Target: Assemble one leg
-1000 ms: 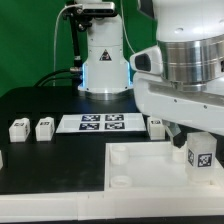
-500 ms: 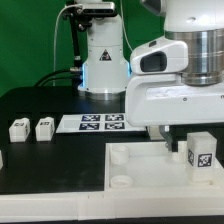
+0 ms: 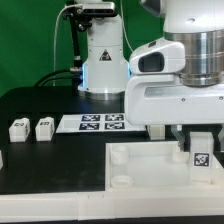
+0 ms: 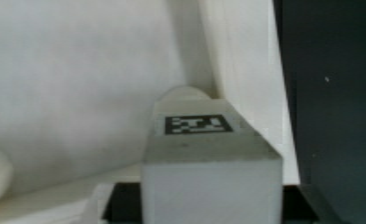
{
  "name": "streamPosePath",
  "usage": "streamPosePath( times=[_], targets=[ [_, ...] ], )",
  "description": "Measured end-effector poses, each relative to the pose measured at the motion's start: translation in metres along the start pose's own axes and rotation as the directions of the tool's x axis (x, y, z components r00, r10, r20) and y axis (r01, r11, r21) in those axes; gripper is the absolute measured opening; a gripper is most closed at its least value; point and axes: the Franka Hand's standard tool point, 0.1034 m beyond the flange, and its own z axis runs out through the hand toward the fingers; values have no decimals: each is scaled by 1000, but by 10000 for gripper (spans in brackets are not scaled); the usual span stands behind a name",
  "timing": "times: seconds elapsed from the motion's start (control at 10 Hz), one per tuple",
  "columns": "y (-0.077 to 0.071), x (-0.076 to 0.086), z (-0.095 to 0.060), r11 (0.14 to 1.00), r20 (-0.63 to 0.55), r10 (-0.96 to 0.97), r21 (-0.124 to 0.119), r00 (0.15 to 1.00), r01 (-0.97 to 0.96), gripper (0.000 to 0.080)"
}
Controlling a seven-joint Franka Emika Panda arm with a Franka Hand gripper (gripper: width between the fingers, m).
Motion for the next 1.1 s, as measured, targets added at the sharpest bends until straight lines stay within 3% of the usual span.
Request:
streamPosePath(
  times=[0.2, 0.3, 0.5, 0.7, 0.9, 1.1],
  targets=[
    [1, 1, 0, 964, 5, 264, 6, 964, -264, 293],
    [1, 1, 0, 901, 10, 434, 8, 901, -434, 293],
    [2, 1, 1, 680, 20, 733, 11, 680, -733, 293],
    [4, 2, 2, 400, 46, 915, 17, 400, -916, 294],
    [4, 1, 2, 377, 48, 925, 15, 377, -926, 294],
    [3, 1, 3, 448, 46, 893, 17, 448, -894, 534]
  ],
)
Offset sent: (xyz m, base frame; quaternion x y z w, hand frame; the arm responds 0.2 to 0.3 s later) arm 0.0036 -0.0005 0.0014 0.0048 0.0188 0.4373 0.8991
